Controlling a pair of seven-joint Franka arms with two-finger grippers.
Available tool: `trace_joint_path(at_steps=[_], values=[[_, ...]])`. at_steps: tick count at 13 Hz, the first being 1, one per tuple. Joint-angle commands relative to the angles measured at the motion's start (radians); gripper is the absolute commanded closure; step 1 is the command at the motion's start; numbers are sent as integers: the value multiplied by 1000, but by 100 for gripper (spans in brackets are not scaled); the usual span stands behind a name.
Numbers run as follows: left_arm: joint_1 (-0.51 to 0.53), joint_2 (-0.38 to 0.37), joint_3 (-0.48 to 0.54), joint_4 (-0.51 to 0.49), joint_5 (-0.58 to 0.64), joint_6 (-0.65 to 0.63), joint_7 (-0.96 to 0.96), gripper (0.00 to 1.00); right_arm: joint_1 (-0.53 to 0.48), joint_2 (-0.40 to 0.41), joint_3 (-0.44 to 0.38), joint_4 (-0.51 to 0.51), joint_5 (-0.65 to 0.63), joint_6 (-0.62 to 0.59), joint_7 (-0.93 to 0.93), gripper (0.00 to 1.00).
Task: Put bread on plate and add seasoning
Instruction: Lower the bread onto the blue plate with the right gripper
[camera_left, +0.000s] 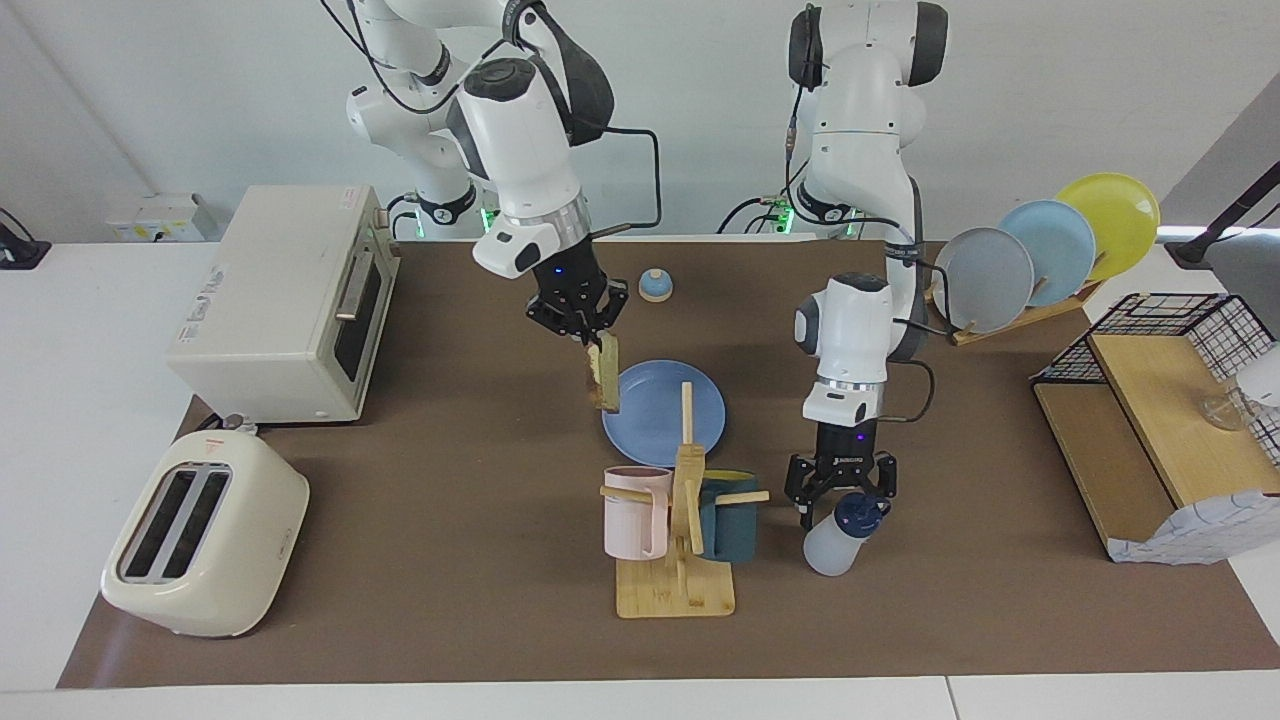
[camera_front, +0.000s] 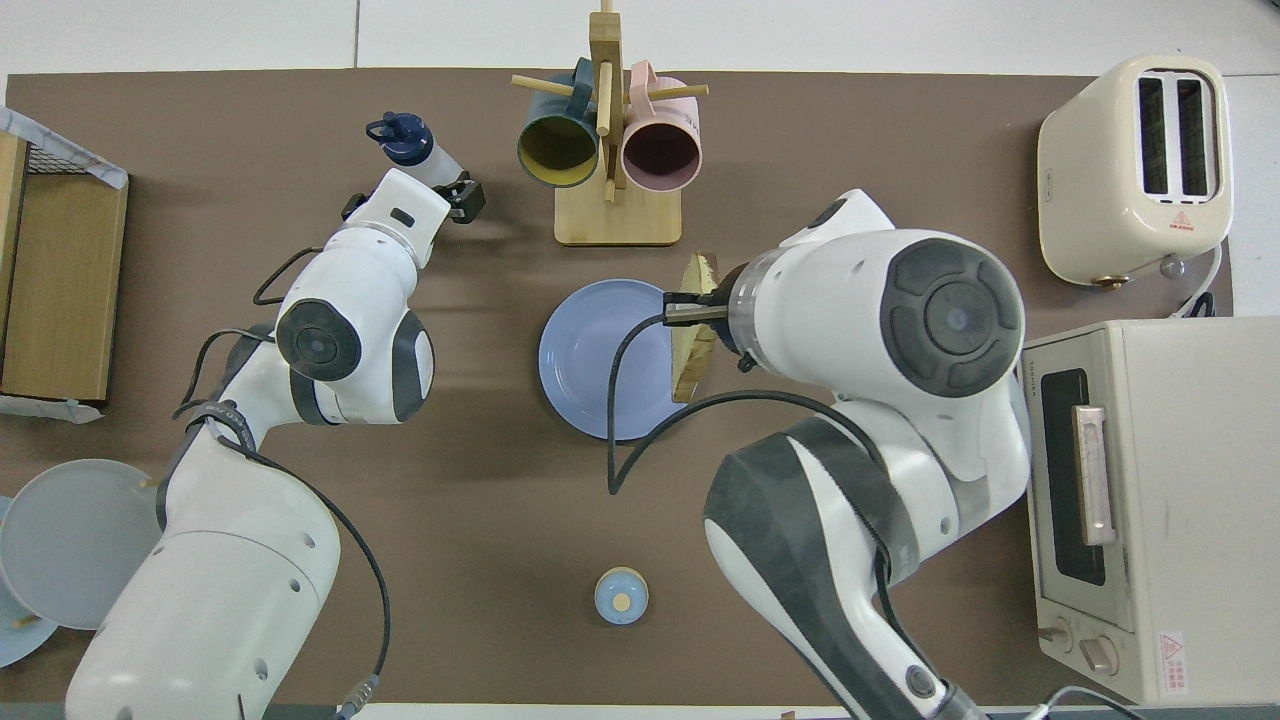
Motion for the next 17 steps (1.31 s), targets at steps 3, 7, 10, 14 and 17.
trace_joint_path(at_steps=[3, 7, 10, 14, 17], values=[[-30, 62, 46, 55, -27, 21, -21, 0, 76, 31, -3, -51, 27, 126, 93, 100], [-62, 83, 92, 62, -24, 16, -19, 0, 105, 50, 0, -114, 94, 284, 90, 100], [-70, 83, 92, 62, -23, 19, -19, 0, 110, 48, 0, -134, 103, 333, 63, 100], [-79, 82, 94, 62, -26, 21, -21, 0, 111, 39, 0, -252, 103, 507, -58, 100], [-84, 83, 95, 62, -26, 19, -21, 20, 110, 39, 0, -257, 103, 505, -60, 100]])
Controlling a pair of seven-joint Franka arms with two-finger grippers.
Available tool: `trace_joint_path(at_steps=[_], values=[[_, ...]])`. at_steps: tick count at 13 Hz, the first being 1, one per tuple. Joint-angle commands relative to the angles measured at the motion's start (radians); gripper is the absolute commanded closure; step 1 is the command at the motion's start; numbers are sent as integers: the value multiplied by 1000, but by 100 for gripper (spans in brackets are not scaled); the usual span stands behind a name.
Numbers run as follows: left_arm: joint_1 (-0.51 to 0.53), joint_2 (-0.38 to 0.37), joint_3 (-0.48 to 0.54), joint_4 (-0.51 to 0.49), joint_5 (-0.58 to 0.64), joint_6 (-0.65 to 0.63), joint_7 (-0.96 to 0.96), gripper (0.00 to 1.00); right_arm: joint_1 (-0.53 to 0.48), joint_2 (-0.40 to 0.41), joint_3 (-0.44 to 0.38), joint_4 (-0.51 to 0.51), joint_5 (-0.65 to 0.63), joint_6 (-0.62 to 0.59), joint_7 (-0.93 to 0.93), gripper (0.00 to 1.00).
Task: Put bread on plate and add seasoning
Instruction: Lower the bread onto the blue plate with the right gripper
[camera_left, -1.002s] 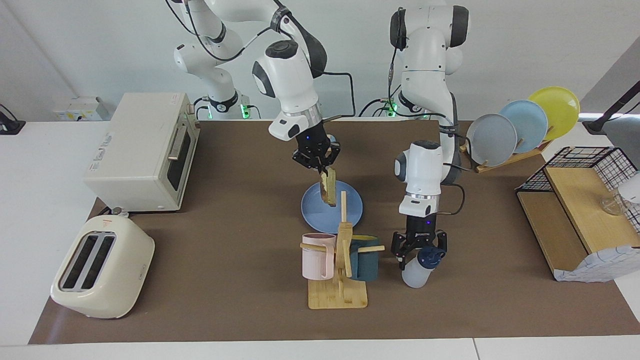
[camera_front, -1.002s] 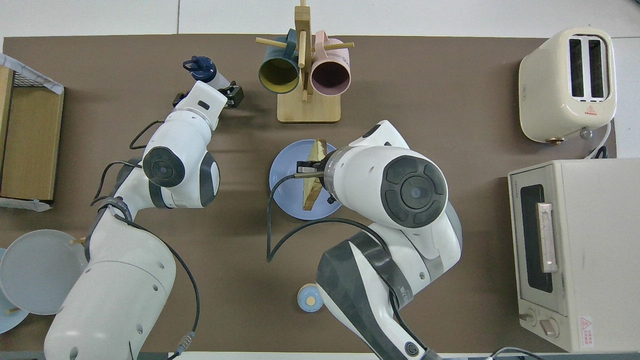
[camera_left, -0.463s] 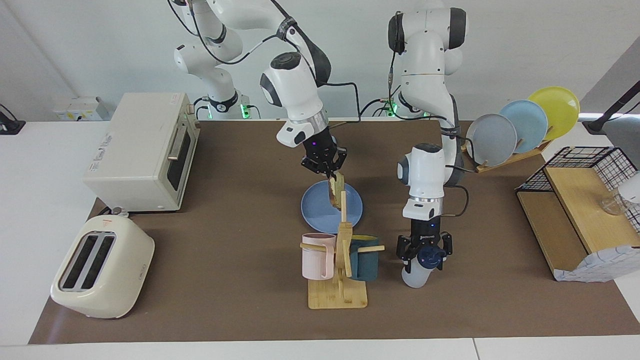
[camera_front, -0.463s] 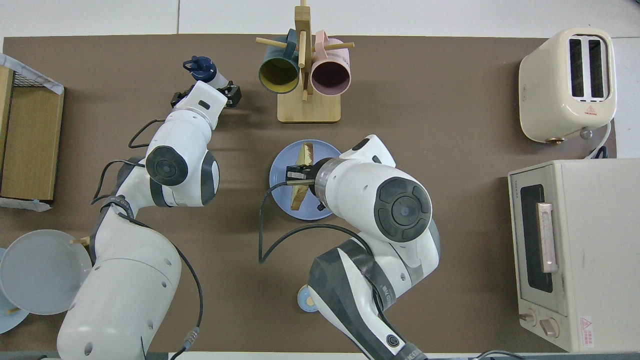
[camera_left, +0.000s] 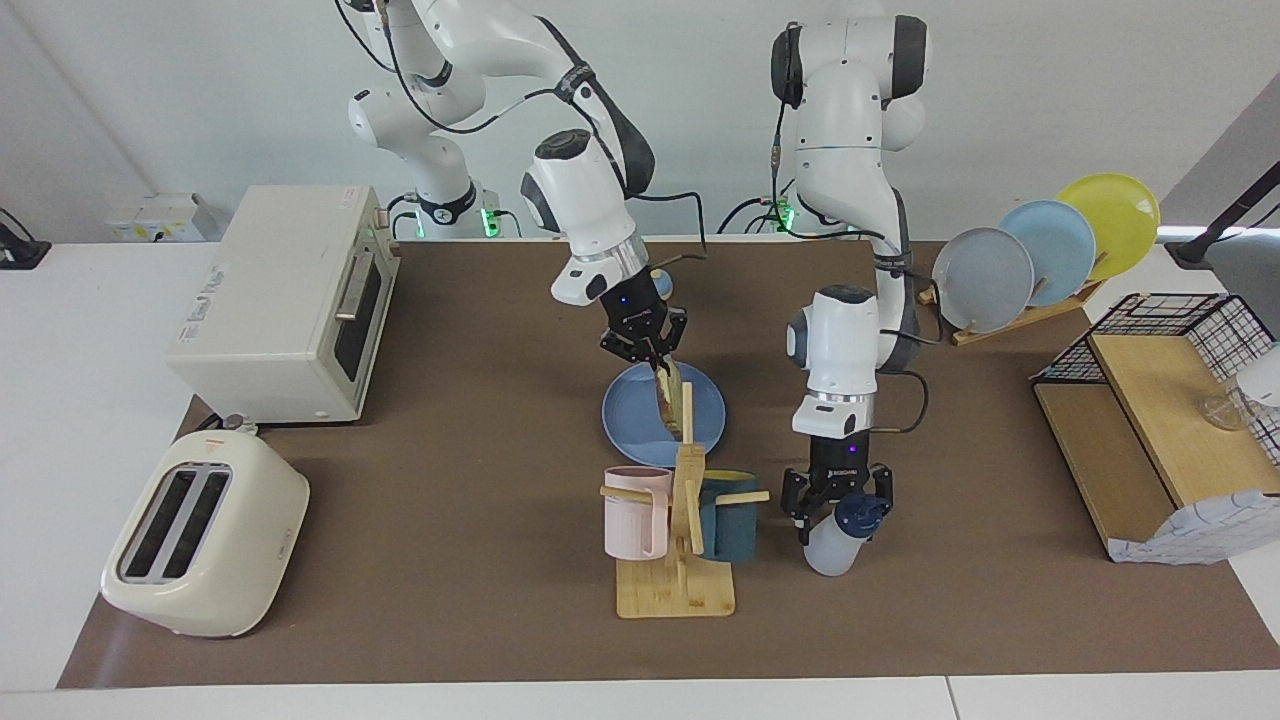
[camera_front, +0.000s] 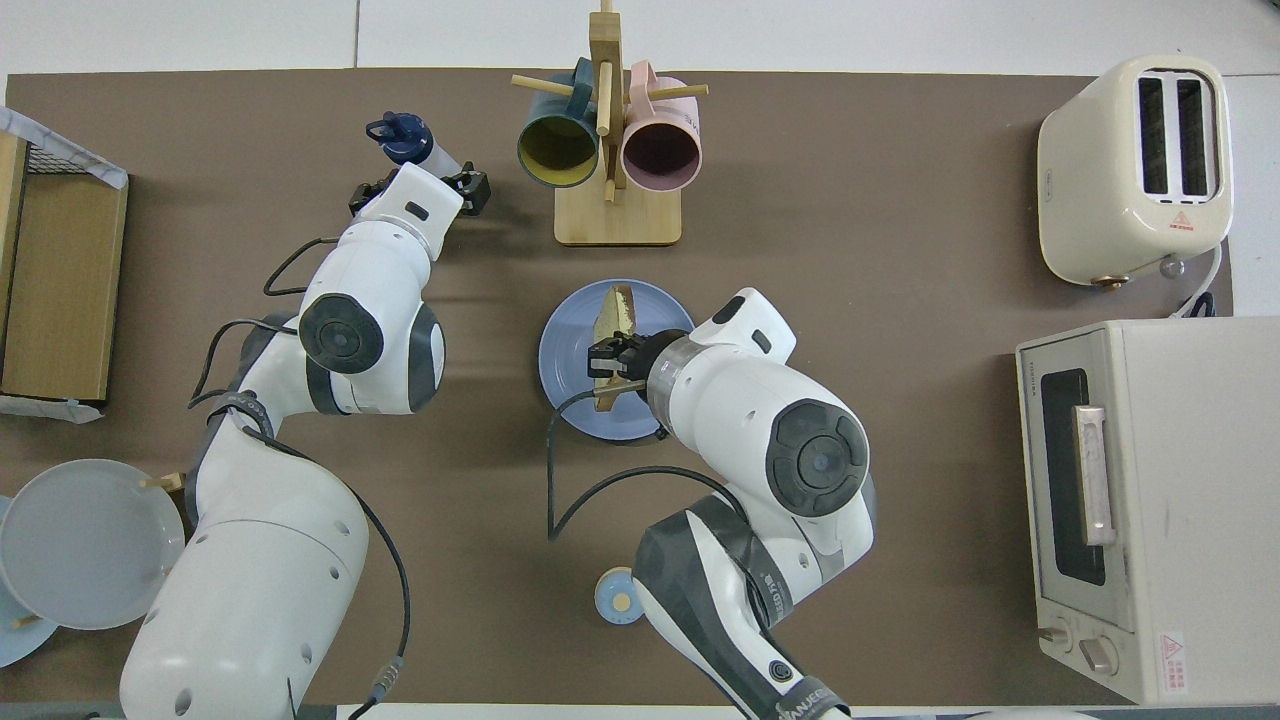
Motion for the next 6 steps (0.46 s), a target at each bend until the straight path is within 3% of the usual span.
trace_joint_path(at_steps=[1, 4, 5, 6], values=[[-30, 29, 40, 19, -20, 13, -11, 28, 2, -27, -1, -29, 30, 14, -31, 100], [-44, 32, 57, 17, -20, 15, -9, 33, -6, -47, -1, -86, 30, 17, -22, 100], [-53, 34, 63, 14, -20, 15, -9, 55, -7, -48, -3, -87, 30, 17, -19, 100], [-55, 34, 65, 14, -19, 15, -8, 97, -9, -48, -1, -86, 30, 14, -21, 91]])
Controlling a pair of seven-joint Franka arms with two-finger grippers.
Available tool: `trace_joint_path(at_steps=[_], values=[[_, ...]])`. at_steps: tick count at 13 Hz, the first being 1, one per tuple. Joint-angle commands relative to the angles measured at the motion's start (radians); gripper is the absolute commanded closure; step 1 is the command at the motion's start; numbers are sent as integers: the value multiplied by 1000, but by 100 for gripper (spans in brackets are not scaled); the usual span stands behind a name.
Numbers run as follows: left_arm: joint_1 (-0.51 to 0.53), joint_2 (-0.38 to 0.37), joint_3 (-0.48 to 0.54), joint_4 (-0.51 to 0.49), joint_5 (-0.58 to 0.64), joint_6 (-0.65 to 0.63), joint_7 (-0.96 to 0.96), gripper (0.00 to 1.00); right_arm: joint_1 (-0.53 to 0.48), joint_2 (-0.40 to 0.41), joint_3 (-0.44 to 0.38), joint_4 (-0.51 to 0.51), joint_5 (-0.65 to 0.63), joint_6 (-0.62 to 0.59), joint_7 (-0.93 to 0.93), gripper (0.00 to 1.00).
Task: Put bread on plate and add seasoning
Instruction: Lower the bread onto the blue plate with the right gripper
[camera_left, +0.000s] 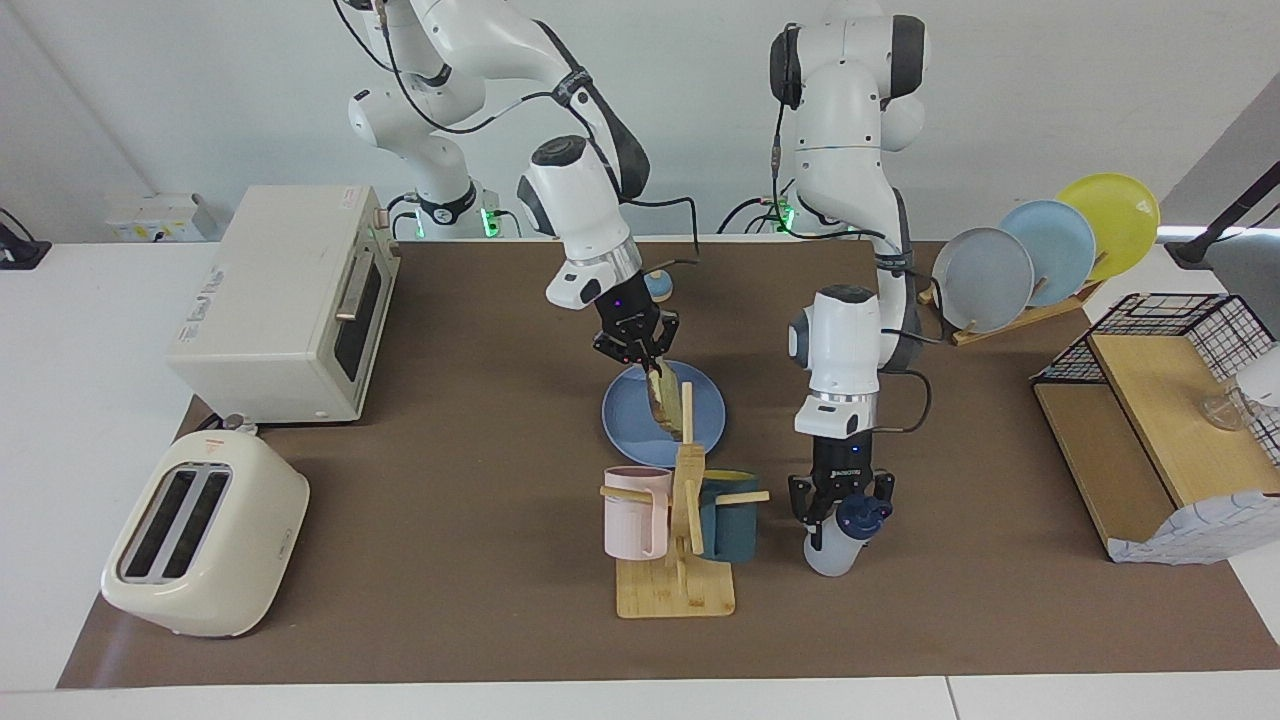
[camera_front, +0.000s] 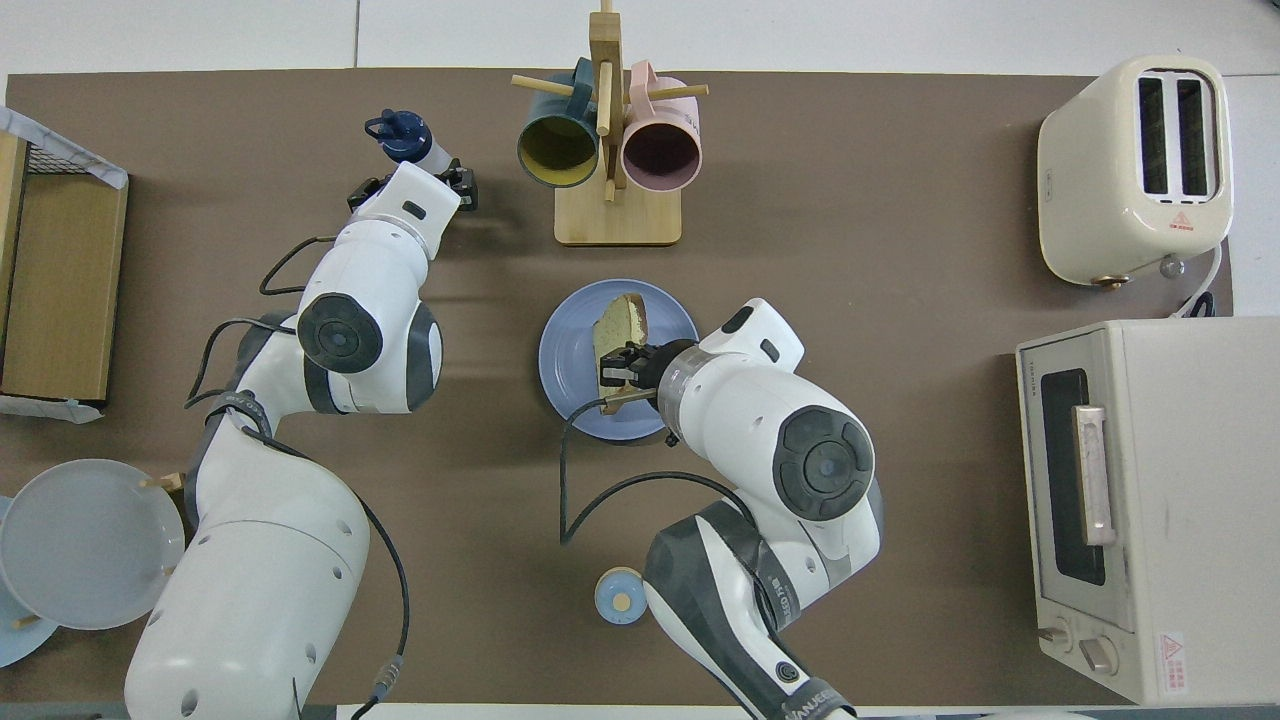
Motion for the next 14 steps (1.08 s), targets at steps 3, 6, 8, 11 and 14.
trace_joint_path(at_steps=[3, 6, 8, 11, 14], values=[[-21, 24, 38, 16, -14, 16, -8, 100, -12, -35, 1, -37, 30, -3, -20, 0], [-10, 17, 38, 17, -11, 16, -2, 100, -32, -46, 2, -23, 30, -87, -13, 0], [14, 5, 38, 23, -2, 7, 8, 100, -32, -75, -1, -14, 30, -126, -22, 0], [20, -30, 40, 26, 27, -12, 93, 100, -53, -89, -5, 53, 27, -257, -57, 0], [43, -110, 37, 30, 33, -137, 173, 100, -98, -78, -5, 233, 24, -529, -59, 0]])
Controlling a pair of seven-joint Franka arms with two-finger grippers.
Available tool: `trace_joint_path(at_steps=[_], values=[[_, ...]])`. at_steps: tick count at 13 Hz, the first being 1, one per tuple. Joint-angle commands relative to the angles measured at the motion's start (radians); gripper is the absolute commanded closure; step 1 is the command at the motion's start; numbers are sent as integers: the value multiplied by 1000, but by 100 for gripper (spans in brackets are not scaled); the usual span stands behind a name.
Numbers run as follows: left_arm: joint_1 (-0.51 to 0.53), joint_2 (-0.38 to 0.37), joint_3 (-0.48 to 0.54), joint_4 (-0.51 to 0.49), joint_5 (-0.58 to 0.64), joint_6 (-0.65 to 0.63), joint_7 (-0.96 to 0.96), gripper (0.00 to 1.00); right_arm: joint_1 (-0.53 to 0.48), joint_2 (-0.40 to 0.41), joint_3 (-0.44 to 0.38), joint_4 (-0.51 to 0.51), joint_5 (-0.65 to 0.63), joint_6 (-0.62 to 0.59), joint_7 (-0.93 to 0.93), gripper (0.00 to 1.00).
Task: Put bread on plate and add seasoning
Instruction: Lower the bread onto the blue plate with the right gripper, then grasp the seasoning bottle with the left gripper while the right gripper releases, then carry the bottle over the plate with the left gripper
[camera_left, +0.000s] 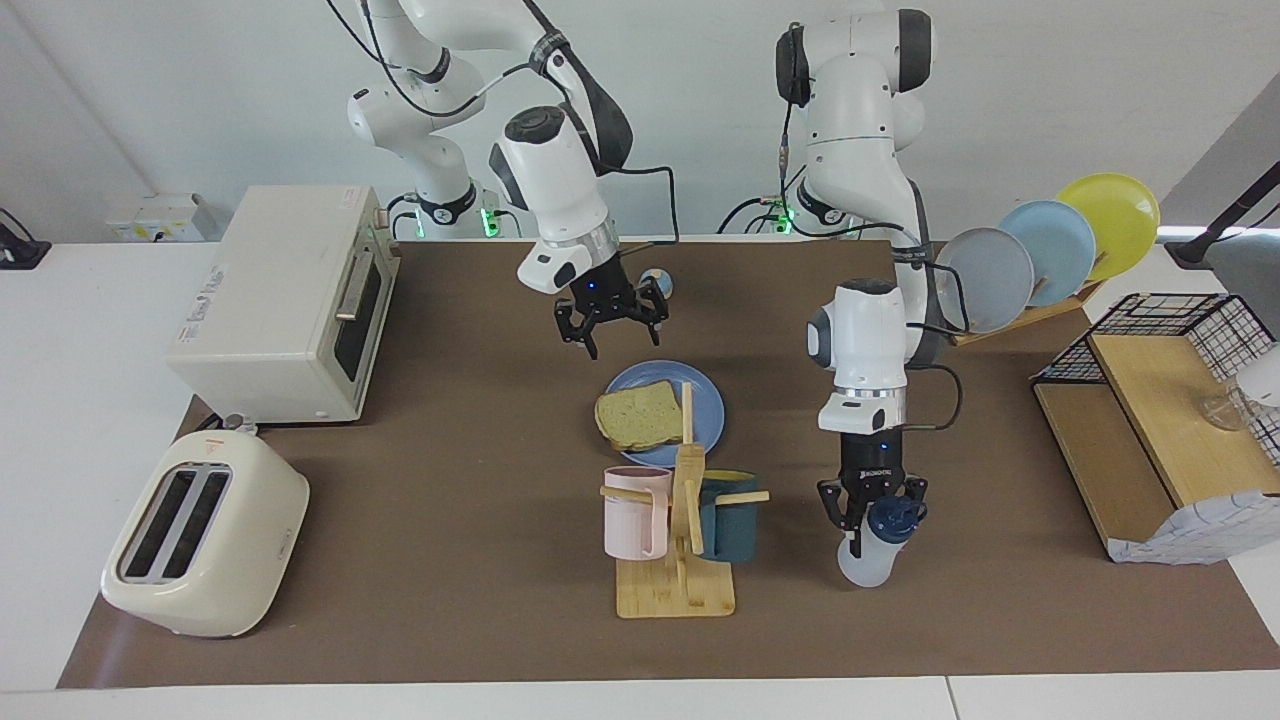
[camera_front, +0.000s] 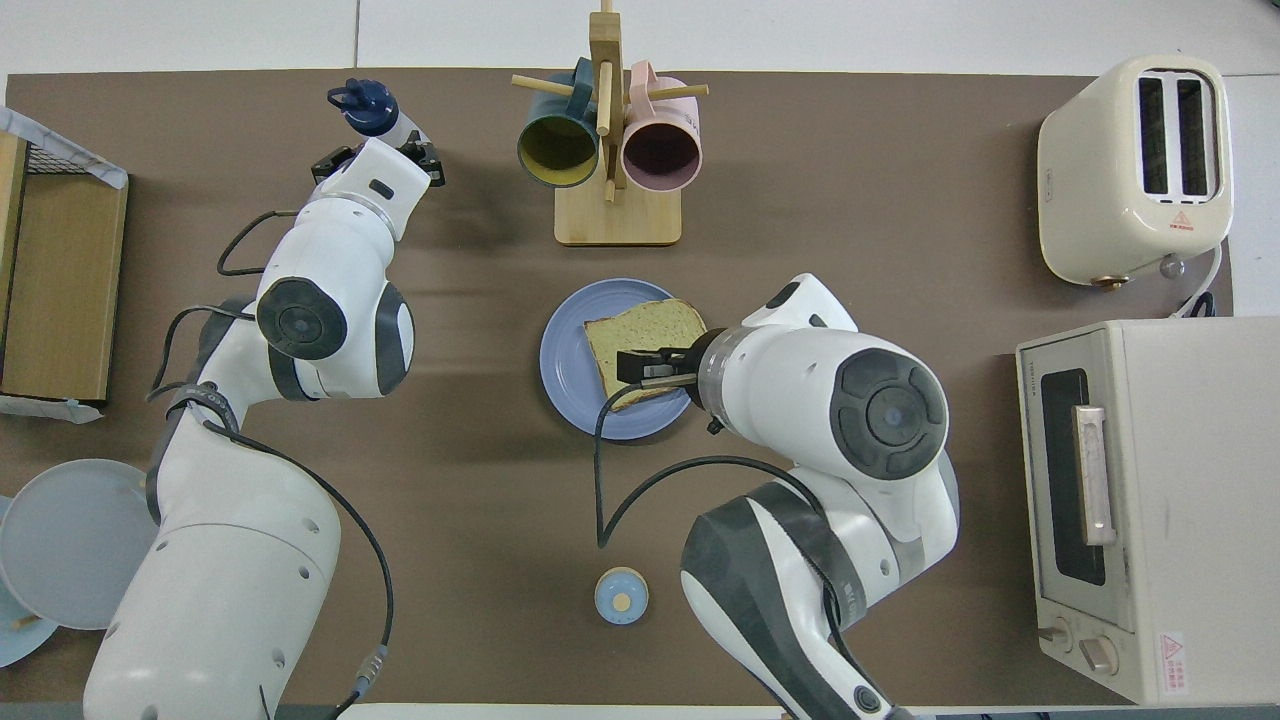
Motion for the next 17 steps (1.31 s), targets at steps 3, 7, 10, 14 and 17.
trace_joint_path(at_steps=[3, 7, 10, 14, 17], values=[[54, -156, -14, 13, 29, -291, 206, 100, -68, 10, 4, 257, 29, -326, -37, 0], [37, -300, -12, 2, 24, -564, 384, 100, -134, -20, 1, 368, 235, -471, -14, 0], [37, -432, -12, -16, 20, -805, 619, 100, -123, -32, 7, 346, 256, -503, 75, 0], [5, -589, -9, -50, 20, -1020, 794, 100, -114, -56, 13, 277, 397, -425, 214, 0], [-46, -675, -11, -61, 26, -1193, 840, 100, -60, -55, 13, 279, 457, -367, 446, 0]])
